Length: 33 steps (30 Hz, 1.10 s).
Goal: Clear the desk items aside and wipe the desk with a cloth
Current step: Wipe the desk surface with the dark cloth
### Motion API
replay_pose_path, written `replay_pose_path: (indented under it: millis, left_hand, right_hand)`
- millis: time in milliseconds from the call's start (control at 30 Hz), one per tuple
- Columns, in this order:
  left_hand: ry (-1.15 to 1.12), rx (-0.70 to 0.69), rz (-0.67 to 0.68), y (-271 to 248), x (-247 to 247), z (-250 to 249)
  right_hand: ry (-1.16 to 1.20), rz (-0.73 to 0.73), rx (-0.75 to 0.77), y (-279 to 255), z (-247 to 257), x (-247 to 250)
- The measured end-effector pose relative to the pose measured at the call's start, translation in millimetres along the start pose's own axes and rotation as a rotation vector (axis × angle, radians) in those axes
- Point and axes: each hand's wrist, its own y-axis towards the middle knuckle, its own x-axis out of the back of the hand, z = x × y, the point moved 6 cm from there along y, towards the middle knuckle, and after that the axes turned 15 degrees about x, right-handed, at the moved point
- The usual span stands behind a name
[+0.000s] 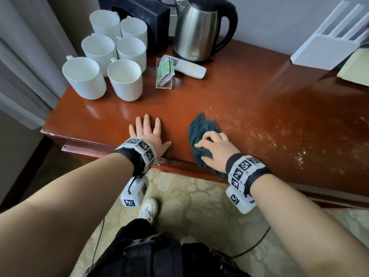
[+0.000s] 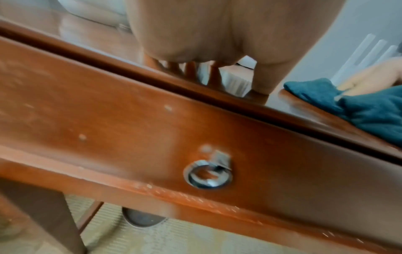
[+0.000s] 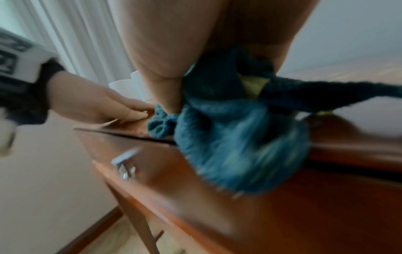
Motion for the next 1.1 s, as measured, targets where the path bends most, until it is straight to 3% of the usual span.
replay_pose_path:
  millis: [167,233,333,367,467,533,633,700,867,900,1000,1100]
  left_hand:
    - [0.048,-0.019,-0.006,-33,-21,-48]
    - [0.064,0.005,-0.007,-36,-22,-56]
    - [0.056,0.006,0.004,-37,-23,-55]
    - [0.048,0.005,0.001,-37,-24,-54]
    - [0.037,0.018,0.001,-33,-25,-54]
    - [0.036,0.029,0.01,-33,-26,-55]
    - [0.04,0.035,0.01,-32,-26,-55]
    - [0.03,0.037,0.009,-32,-27,-55]
    - [0.05,0.059,0.018,-33,-25,-56]
    - [0.053,0.062,0.019,-33,-25,-57]
    - [0.05,0.063,0.042,-34,-24,-57]
    - [0.051,0.064,0.054,-32,-24,-56]
  right_hand:
    - [0.093,0.132,-0.081,-83,-43,-1]
    - [0.155,-0.057,-0.136,-100,-61,20]
    - [0.139,-0.358,-0.137,-85,-62,45]
    - [0.149,-0.354,-0.121,-71,-57,43]
    - [0.095,-0.136,-0.086,-25,-33,10]
    - [0.005,-0.123,-0.108,-13,-25,-12]
    - [0.016,-0.254,-0.094,-23,-20,-19]
    - [0.036,-0.257,-0.034,-39,-23,-19]
    - [0.1,0.019,-0.143,-90,-58,-13]
    - [0.153,0.019,-0.178,-97,-65,-4]
    - [0.22,-0.218,-0.187,-91,-75,34]
    - [0.109,-0.439,-0.058,-49,-60,74]
